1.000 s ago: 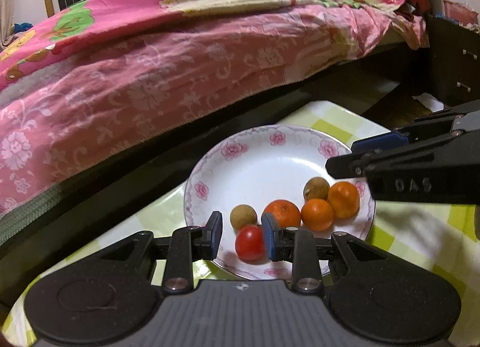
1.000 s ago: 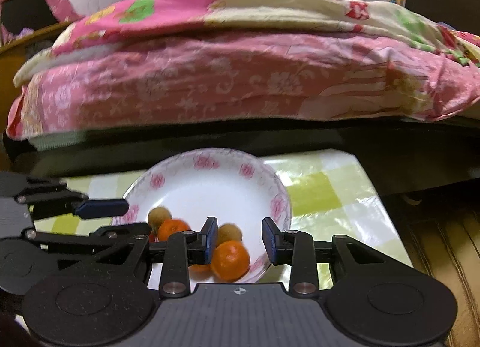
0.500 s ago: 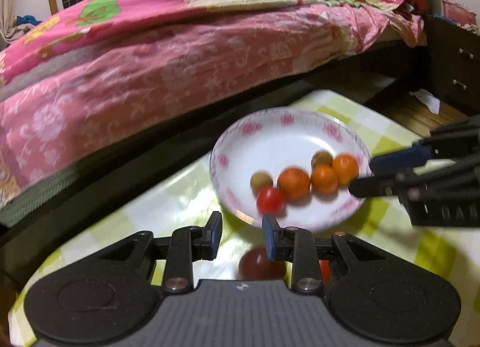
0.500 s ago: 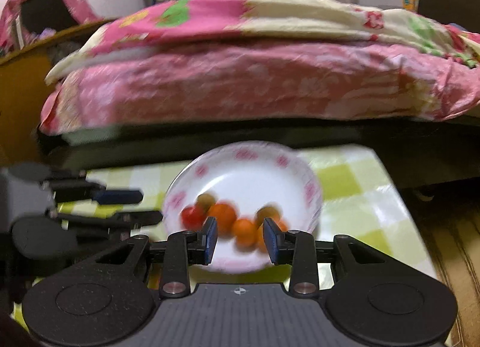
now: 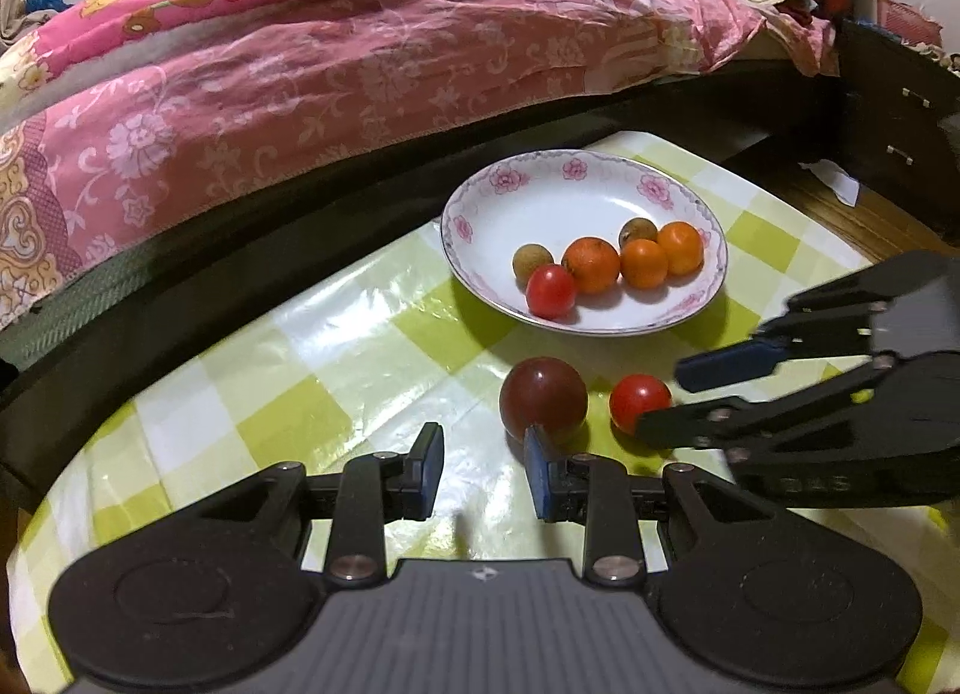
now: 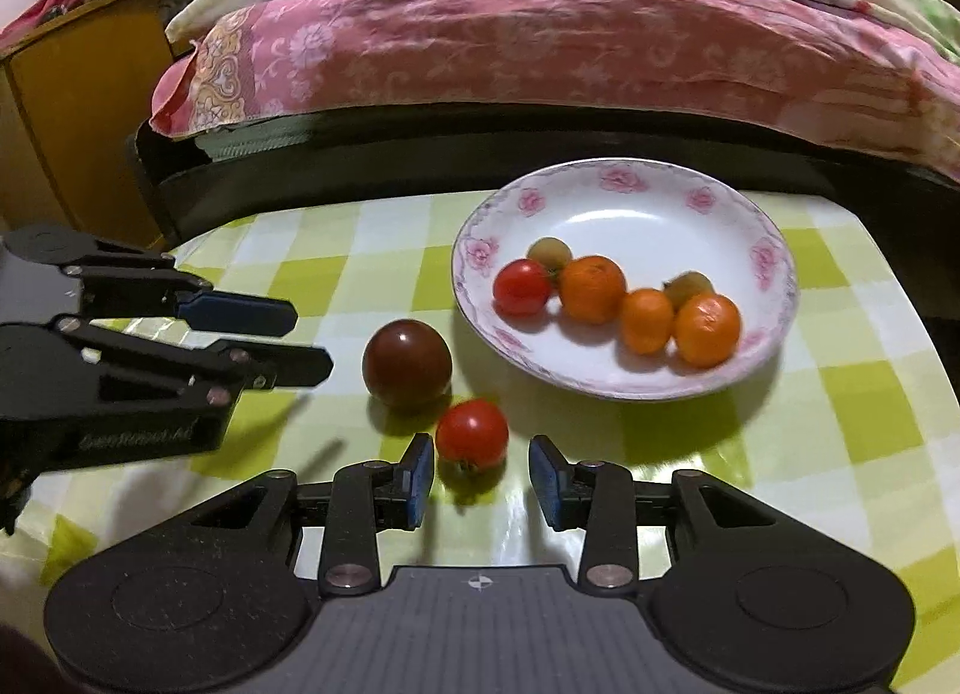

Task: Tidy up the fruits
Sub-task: 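Grasp the large dark red tomato with the left gripper while the right gripper grasps a red tomato, then carry the dark red tomato and red tomato with both grippers toward the plate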

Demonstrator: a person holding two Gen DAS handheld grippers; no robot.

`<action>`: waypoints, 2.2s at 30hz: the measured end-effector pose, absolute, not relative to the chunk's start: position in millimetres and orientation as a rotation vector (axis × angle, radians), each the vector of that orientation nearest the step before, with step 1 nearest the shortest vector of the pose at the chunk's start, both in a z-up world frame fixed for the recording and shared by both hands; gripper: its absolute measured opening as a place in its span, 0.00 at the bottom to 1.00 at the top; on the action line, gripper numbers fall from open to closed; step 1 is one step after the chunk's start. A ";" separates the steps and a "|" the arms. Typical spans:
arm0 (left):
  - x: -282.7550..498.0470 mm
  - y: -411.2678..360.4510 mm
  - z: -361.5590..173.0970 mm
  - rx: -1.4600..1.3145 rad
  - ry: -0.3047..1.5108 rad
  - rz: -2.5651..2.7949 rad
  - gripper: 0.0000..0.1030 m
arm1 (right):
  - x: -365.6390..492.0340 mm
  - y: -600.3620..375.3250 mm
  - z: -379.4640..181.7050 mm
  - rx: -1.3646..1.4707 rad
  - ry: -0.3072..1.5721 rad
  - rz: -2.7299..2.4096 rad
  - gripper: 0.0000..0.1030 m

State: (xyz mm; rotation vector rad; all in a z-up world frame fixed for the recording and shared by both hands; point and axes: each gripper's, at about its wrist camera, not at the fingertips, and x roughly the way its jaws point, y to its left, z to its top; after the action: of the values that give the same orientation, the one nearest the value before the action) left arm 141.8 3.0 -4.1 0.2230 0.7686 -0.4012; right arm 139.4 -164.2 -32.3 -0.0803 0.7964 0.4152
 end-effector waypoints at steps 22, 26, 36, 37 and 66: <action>168.9 -32.5 -18.9 0.174 0.781 -0.551 0.47 | 127.9 -186.2 -39.1 -0.105 0.867 0.327 0.25; 174.1 -42.5 -22.7 0.183 0.780 -0.548 0.47 | 122.1 -194.6 -34.9 -0.089 0.874 0.303 0.25; 159.3 -51.2 -25.8 0.231 0.814 -0.485 0.46 | 98.7 -215.5 -35.0 -0.065 0.899 0.225 0.25; 154.7 -50.1 -24.2 0.230 0.824 -0.482 0.46 | 96.1 -216.0 -34.8 -0.062 0.905 0.226 0.25; 52.9 -44.7 -32.9 0.285 0.832 -0.479 0.51 | 35.0 -209.8 -45.5 -0.105 0.843 0.265 0.38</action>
State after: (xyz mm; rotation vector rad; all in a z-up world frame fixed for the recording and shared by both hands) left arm 52.9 -44.7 -32.9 0.2848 0.8324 -0.4790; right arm 35.0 -209.8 -45.5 -0.1051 0.8430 0.2647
